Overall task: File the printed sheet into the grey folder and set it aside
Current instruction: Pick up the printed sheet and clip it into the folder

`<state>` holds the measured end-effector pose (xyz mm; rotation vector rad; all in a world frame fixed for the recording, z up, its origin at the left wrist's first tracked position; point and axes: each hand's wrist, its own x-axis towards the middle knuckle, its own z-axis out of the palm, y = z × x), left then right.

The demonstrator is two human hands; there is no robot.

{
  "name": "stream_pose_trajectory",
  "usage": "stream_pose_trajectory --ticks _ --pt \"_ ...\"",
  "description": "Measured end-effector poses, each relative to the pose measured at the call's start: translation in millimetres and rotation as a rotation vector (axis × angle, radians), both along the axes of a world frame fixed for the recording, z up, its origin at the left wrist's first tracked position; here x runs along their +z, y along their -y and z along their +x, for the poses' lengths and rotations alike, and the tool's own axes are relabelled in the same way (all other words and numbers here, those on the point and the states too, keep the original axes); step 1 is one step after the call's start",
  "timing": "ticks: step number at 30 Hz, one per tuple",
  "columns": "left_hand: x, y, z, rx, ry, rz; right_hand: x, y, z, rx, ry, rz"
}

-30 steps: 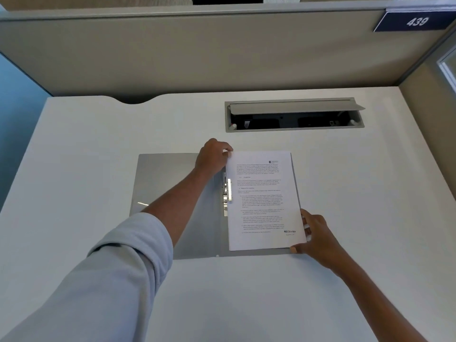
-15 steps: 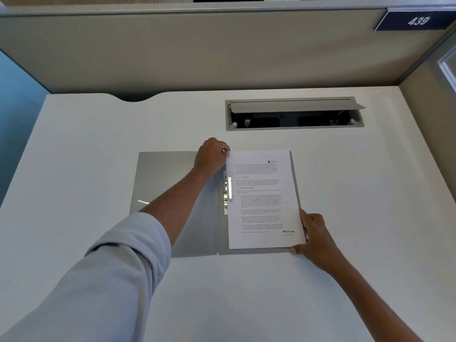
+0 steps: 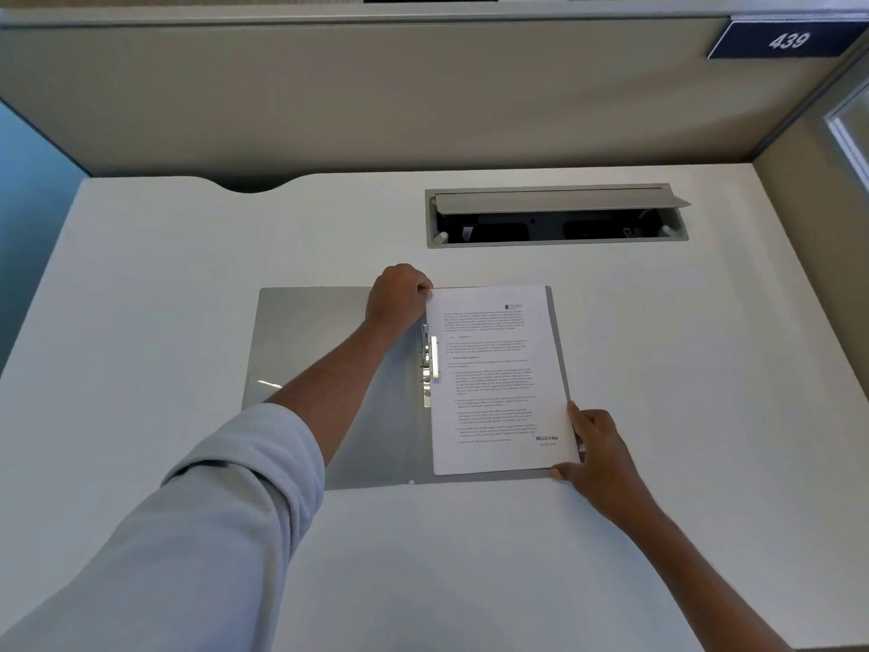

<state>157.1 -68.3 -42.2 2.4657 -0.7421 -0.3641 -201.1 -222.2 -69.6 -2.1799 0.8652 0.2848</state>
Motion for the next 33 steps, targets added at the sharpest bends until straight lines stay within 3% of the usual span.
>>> stream_pose_trajectory --ticks 33 --pt "-7.1 1.6 1.9 0.033 -0.013 0.002 -1.1 -16.0 -23.0 -0.153 0.137 -0.095"
